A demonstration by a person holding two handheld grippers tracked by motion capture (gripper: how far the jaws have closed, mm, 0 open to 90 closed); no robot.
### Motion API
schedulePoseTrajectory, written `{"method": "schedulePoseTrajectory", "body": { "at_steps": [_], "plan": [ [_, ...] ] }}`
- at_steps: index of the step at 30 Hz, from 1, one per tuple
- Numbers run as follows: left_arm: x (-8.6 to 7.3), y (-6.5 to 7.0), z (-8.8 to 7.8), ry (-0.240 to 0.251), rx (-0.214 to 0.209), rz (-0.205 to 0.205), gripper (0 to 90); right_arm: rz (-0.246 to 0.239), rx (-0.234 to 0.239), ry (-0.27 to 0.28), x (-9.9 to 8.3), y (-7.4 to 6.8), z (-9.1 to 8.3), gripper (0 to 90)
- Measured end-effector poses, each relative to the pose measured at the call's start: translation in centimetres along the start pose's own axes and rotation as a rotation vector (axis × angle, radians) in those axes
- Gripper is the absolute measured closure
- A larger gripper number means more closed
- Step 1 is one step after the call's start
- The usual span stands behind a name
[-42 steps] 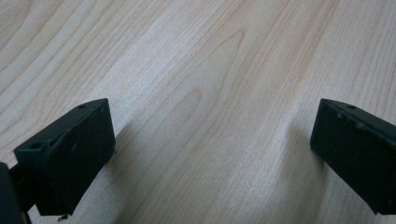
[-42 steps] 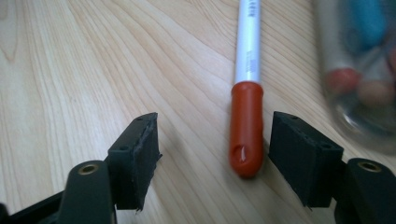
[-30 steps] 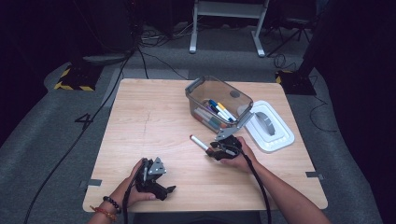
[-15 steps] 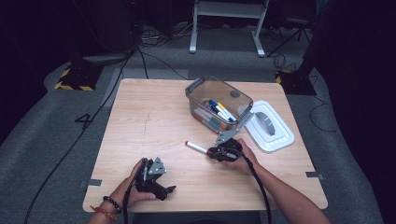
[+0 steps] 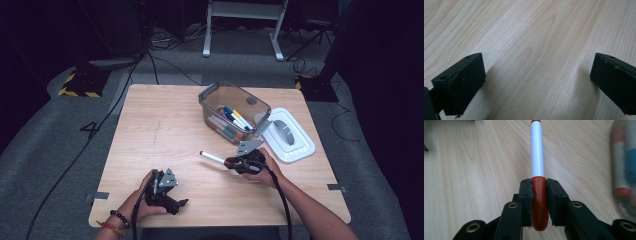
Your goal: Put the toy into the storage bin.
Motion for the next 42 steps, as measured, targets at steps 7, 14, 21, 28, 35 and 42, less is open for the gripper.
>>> {"method": "schedulePoseTrajectory", "body": {
  "at_steps": [7,14,21,28,35,42],
  "plan": [
    [0.0,0.0,0.0,0.0,-0.002,0.001,0.1,0.011,-0.01,0.066,0.5,0.0,-2.9,75.1],
    [0.0,0.0,0.0,-0.001,-0.001,0.001,0.1,0.022,-0.032,0.146,1.2,0.2,-6.3,75.1],
    [0.0,0.0,0.0,0.001,-0.002,0.001,0.1,0.017,-0.098,0.19,2.9,1.8,-9.6,75.1],
    [0.0,0.0,0.0,0.0,-0.001,0.0,0.1,0.06,-0.166,0.166,5.2,6.0,-11.1,75.1],
    [0.0,0.0,0.0,0.0,-0.001,0.001,0.2,0.11,-0.194,0.1,6.5,9.4,-9.6,75.1],
    [0.0,0.0,0.0,0.0,-0.001,0.0,0.1,0.137,-0.204,0.023,7.7,11.2,-7.5,75.1]
  ]
}}
Point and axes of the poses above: each handheld gripper's, and its own axes: z roughly forward along the jaws, x roughly out of its top, y roughly to its right, the point moved 4 cm from there along z, roughly forward along the jaws, and after that the axes turned 7 degrees about -y, right-handed, at the moved point
